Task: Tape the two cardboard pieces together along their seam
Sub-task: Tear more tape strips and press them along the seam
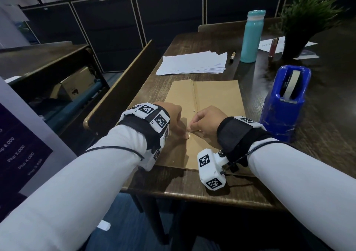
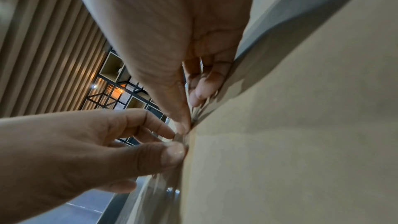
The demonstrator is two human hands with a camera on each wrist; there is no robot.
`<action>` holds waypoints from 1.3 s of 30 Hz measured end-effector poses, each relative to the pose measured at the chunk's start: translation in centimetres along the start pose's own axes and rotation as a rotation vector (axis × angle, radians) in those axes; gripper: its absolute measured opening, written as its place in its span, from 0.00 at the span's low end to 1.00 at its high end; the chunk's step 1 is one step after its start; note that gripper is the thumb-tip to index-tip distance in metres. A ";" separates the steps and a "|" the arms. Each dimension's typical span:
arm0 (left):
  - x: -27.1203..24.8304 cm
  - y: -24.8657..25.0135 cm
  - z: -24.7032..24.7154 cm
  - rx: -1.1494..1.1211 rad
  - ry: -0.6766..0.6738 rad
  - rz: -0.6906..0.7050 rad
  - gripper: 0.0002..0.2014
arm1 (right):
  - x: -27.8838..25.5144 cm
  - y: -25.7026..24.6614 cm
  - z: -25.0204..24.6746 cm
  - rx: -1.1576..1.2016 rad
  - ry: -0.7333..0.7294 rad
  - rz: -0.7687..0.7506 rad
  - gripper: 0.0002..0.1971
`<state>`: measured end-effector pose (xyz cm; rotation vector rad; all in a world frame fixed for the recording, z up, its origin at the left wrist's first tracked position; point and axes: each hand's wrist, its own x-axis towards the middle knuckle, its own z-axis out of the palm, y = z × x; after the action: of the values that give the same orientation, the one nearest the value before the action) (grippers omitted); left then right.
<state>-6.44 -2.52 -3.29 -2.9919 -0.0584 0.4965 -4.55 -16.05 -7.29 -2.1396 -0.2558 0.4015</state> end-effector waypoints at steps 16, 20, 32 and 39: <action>-0.1 -0.5 0.1 0.045 0.008 0.033 0.33 | 0.8 -0.6 -0.8 -0.100 -0.033 0.107 0.08; -0.2 -0.7 0.1 0.033 0.001 0.033 0.33 | 1.0 -1.1 -1.3 -0.137 -0.093 0.124 0.13; 0.1 -0.6 0.1 0.052 -0.008 0.035 0.34 | 3.4 -2.9 -1.1 -0.576 -0.271 0.227 0.38; 0.0 -0.6 0.3 0.028 -0.001 0.029 0.31 | 5.8 -1.7 -1.2 -0.554 -0.255 0.240 0.47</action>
<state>-6.52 -1.92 -3.50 -2.9693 -0.0079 0.4981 1.19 -14.12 -6.28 -2.6737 -0.2776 0.8221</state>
